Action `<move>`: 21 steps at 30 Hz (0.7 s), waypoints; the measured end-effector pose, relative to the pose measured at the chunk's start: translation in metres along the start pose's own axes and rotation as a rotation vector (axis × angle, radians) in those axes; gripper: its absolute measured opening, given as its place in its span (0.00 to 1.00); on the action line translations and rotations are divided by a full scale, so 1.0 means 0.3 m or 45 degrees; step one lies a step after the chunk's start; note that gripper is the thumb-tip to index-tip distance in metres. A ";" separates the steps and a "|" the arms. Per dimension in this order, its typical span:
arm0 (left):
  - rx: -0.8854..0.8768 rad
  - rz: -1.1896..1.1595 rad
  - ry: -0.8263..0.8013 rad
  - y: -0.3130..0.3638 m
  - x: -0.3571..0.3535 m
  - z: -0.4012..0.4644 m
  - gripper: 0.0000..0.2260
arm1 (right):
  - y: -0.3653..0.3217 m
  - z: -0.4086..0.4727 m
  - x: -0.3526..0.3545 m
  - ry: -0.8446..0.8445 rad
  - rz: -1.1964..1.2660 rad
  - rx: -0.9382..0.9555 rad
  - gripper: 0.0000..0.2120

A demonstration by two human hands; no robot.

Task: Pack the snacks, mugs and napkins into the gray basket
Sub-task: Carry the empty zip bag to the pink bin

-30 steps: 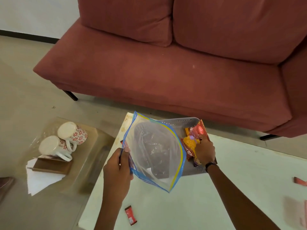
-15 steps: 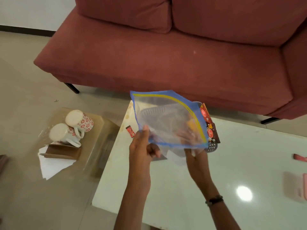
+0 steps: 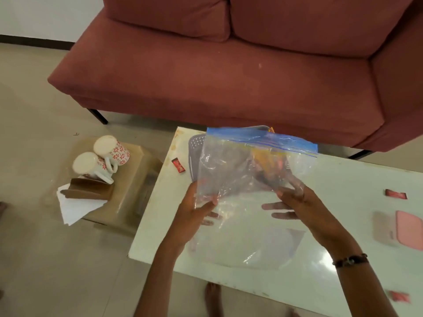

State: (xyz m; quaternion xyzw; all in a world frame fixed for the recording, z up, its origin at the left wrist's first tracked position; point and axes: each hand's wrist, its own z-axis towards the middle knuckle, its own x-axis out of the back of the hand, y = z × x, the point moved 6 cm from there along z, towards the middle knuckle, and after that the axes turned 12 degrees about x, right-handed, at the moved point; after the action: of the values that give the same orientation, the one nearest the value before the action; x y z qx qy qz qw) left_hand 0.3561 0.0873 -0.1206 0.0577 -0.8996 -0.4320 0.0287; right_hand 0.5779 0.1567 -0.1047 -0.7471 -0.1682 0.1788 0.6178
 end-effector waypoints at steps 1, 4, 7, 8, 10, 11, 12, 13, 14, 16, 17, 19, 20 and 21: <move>-0.011 0.009 -0.026 -0.010 -0.039 -0.011 0.20 | 0.006 -0.023 0.011 0.007 0.011 0.016 0.23; 0.018 0.034 -0.095 -0.060 -0.175 -0.039 0.23 | 0.043 -0.106 0.088 0.081 -0.007 0.082 0.22; 0.065 0.015 -0.125 -0.110 -0.346 -0.066 0.22 | 0.095 -0.223 0.230 0.092 -0.090 0.067 0.16; 0.075 0.004 -0.113 -0.128 -0.412 -0.073 0.21 | 0.096 -0.270 0.279 0.056 -0.139 0.115 0.17; 0.117 -0.044 -0.071 -0.173 -0.563 -0.082 0.16 | 0.068 -0.379 0.387 0.063 -0.309 0.295 0.25; 0.152 -0.077 -0.054 -0.205 -0.651 -0.084 0.14 | 0.064 -0.438 0.450 0.096 -0.439 0.338 0.30; 0.198 -0.144 -0.066 -0.239 -0.749 -0.085 0.11 | 0.072 -0.496 0.518 0.120 -0.575 0.341 0.30; 0.260 -0.248 -0.115 -0.276 -0.855 -0.090 0.09 | 0.089 -0.554 0.586 0.133 -0.730 0.331 0.28; 0.334 -0.350 -0.200 -0.309 -0.972 -0.097 0.09 | 0.106 -0.604 0.656 0.155 -0.885 0.303 0.26; 0.492 -0.452 -0.344 -0.372 -1.201 -0.123 0.15 | 0.144 -0.711 0.798 0.189 -1.108 0.221 0.24; 0.577 -0.433 -0.383 -0.405 -1.308 -0.134 0.18 | 0.166 -0.764 0.865 0.184 -1.152 0.185 0.23; 0.624 -0.279 -0.375 -0.455 -1.502 -0.156 0.18 | 0.201 -0.868 0.968 0.113 -1.089 0.159 0.22; 0.604 -0.212 -0.357 -0.473 -1.588 -0.168 0.18 | 0.216 -0.920 1.013 0.071 -1.000 0.145 0.21; 0.572 -0.177 -0.343 -0.493 -1.670 -0.173 0.17 | 0.227 -0.972 1.057 0.036 -0.902 0.117 0.19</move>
State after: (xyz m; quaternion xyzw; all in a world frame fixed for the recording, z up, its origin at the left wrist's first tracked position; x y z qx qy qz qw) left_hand 0.8699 0.0197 -0.2045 0.0663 -0.9625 -0.2261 -0.1345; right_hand 0.9972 0.0426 -0.1400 -0.6162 -0.3998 -0.0495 0.6768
